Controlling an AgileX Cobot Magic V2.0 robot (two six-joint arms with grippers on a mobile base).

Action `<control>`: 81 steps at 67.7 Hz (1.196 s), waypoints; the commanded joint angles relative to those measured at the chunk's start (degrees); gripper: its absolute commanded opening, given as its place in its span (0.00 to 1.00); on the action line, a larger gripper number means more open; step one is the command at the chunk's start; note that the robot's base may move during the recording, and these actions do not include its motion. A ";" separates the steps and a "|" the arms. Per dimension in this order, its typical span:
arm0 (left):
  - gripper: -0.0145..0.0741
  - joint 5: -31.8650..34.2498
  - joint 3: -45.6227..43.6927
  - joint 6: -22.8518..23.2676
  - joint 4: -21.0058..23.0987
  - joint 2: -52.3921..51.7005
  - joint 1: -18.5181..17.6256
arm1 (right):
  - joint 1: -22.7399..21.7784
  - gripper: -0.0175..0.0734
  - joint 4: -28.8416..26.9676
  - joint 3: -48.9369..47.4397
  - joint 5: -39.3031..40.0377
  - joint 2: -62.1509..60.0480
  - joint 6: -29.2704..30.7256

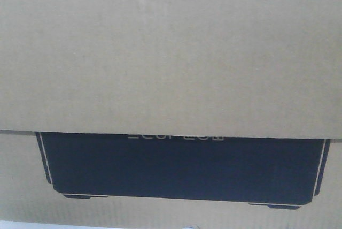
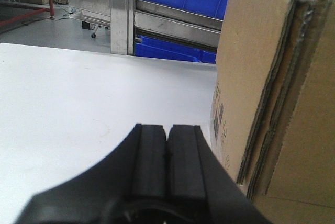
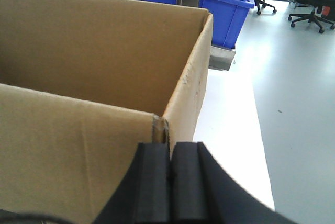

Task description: Grab box from left shelf to table start

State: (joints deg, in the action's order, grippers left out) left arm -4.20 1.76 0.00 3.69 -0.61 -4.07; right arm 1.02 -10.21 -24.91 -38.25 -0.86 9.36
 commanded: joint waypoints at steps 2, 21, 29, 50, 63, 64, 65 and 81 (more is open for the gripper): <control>0.05 5.18 -0.22 0.31 0.54 -1.00 0.07 | -0.09 0.26 0.28 -1.31 5.13 0.21 0.13; 0.05 5.18 -0.22 0.31 0.54 -1.00 0.07 | -0.91 0.26 6.61 4.07 14.40 0.16 -3.73; 0.05 5.18 -0.22 0.31 0.54 -1.00 0.07 | -2.77 0.26 8.10 11.21 22.50 0.00 -8.58; 0.05 5.18 -0.22 0.31 0.54 -1.00 0.07 | -3.50 0.26 4.75 26.91 36.33 -0.29 -8.71; 0.05 5.18 -0.22 0.31 0.54 -0.88 0.07 | -3.50 0.26 4.75 26.85 36.28 -0.29 -8.71; 0.05 5.18 -0.22 0.31 0.54 -0.88 0.07 | -3.50 0.26 4.75 26.85 36.23 -0.29 -8.71; 0.05 5.18 -0.22 0.31 0.54 -0.88 0.07 | -3.50 0.26 4.75 26.85 36.23 -0.29 -8.71; 0.05 5.18 -0.22 0.31 0.54 -0.88 0.07 | -3.50 0.26 4.75 26.85 35.85 -0.29 -8.71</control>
State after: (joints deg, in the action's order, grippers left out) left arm -4.08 1.76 0.00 3.78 -0.61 -4.07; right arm -2.21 -5.22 1.71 -7.67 -0.86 0.62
